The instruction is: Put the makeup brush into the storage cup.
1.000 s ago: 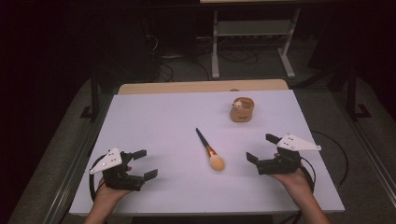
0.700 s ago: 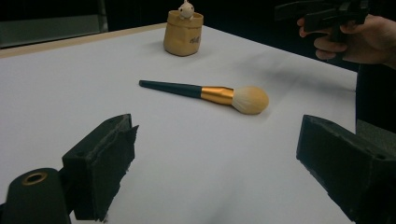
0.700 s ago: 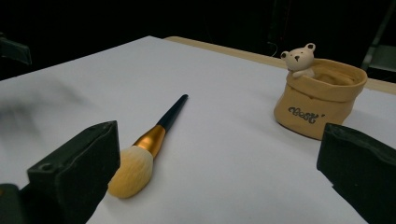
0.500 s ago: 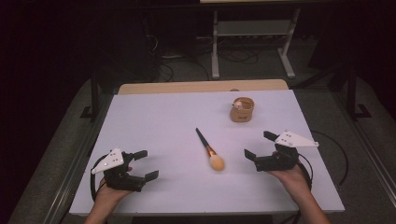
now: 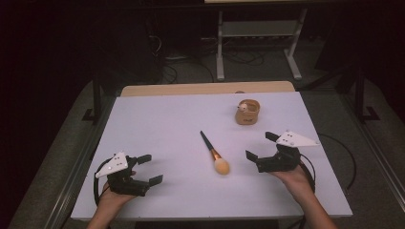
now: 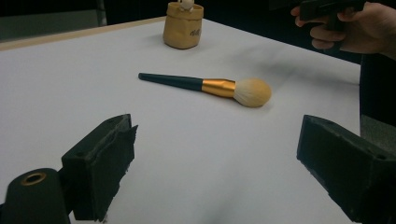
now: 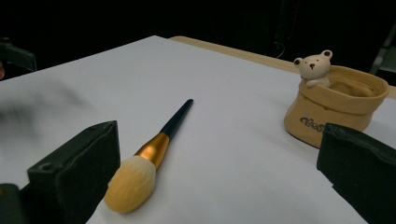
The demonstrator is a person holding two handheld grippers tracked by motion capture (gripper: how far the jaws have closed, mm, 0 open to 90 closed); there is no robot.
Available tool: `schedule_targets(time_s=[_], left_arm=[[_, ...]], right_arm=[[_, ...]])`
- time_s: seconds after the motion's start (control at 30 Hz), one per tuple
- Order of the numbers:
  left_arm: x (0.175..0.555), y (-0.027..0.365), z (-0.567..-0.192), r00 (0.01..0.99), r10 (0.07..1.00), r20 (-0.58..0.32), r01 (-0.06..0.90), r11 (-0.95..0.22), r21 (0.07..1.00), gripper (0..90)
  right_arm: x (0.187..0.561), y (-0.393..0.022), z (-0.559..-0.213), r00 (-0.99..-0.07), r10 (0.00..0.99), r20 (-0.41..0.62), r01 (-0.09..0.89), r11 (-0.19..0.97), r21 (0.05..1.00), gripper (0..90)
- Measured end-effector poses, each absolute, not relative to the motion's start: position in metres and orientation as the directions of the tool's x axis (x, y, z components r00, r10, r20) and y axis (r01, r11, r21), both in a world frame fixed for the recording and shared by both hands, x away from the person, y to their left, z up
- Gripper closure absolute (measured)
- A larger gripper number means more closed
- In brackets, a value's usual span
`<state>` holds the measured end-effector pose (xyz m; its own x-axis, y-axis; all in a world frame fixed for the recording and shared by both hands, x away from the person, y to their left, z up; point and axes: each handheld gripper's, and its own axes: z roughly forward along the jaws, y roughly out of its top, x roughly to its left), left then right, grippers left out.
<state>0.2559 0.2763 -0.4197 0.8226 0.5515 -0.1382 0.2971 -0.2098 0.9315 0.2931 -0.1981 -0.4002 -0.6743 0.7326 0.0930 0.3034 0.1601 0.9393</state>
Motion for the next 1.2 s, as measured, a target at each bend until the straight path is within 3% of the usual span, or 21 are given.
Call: schedule_targets(time_s=[1.2], left_arm=[[0.257,0.274,-0.421,0.826,0.542,-0.154,0.301,-0.195,0.933,10.8]], right_arm=[[0.315,-0.168,-0.393,-0.713,0.696,0.08,0.292,0.192,0.937,0.0]])
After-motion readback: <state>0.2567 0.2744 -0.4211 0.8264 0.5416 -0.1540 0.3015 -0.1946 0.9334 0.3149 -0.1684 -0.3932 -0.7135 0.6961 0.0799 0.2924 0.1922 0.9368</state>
